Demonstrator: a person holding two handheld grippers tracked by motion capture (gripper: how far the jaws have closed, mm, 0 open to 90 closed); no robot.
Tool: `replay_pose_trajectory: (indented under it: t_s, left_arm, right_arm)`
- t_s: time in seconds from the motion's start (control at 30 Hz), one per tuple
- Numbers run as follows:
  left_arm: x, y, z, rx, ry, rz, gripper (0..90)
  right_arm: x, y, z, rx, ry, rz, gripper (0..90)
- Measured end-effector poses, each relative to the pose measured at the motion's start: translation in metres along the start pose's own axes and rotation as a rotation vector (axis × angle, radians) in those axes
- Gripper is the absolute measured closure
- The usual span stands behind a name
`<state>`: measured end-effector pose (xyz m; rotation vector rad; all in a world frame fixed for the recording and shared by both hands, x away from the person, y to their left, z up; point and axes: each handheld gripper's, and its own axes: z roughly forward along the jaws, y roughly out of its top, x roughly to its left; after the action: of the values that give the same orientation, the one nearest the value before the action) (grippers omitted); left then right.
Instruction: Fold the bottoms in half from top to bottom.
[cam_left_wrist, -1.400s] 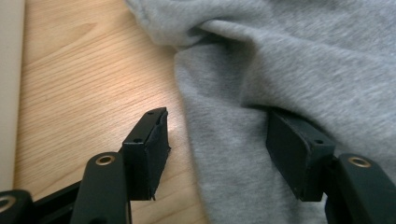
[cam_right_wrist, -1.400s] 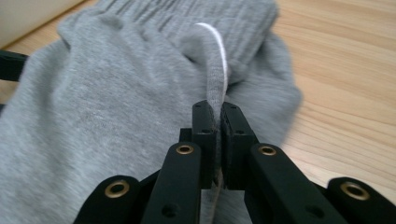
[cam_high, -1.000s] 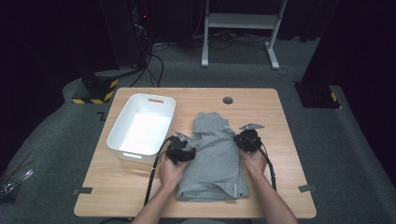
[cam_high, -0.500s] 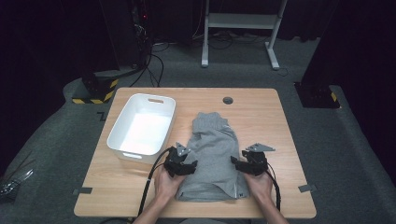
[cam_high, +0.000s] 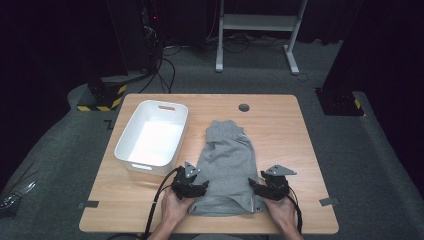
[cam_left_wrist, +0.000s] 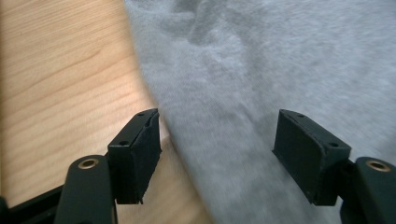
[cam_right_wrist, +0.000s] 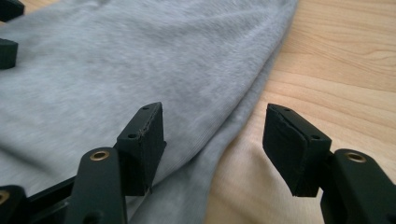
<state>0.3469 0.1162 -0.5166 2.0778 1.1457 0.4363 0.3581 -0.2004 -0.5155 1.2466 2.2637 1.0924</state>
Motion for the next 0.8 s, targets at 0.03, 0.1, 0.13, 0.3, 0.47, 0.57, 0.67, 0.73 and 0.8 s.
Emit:
replay_pose_trajectory:
  t_s: [0.03,0.1,0.13,0.3,0.47,0.57,0.67,0.73,0.8]
  left_arm:
    - [0.001,-0.001,-0.002,0.001,-0.009,-0.008,31.5]
    - [0.003,-0.002,-0.003,0.006,-0.016,-0.019,31.2]
    - [0.005,0.0,-0.002,0.01,-0.012,-0.017,31.2]
    - [0.012,0.021,0.012,0.011,-0.001,-0.047,30.8]
    - [0.016,0.042,0.032,0.036,0.019,-0.073,30.6]
    - [0.018,0.052,0.042,0.046,0.033,-0.078,30.6]
    - [0.021,0.059,0.05,0.051,0.046,-0.098,30.8]
    - [0.023,0.063,0.055,0.053,0.049,-0.109,30.9]
    - [0.023,0.065,0.059,0.07,0.048,-0.11,30.9]
  right_arm:
    - [0.001,-0.001,-0.003,-0.002,0.003,-0.001,38.6]
    - [0.002,-0.003,-0.007,-0.004,0.008,-0.001,38.5]
    - [0.001,-0.003,-0.007,-0.004,0.008,0.002,38.4]
    - [-0.012,0.011,0.005,-0.006,-0.003,0.06,38.6]
    - [-0.023,0.029,0.024,0.006,-0.011,0.105,38.6]
    - [-0.027,0.039,0.033,0.016,-0.022,0.119,38.4]
    - [-0.028,0.047,0.042,0.022,-0.027,0.115,38.1]
    - [-0.03,0.051,0.047,0.026,-0.023,0.122,37.6]
    - [-0.03,0.054,0.051,0.032,-0.021,0.124,37.4]
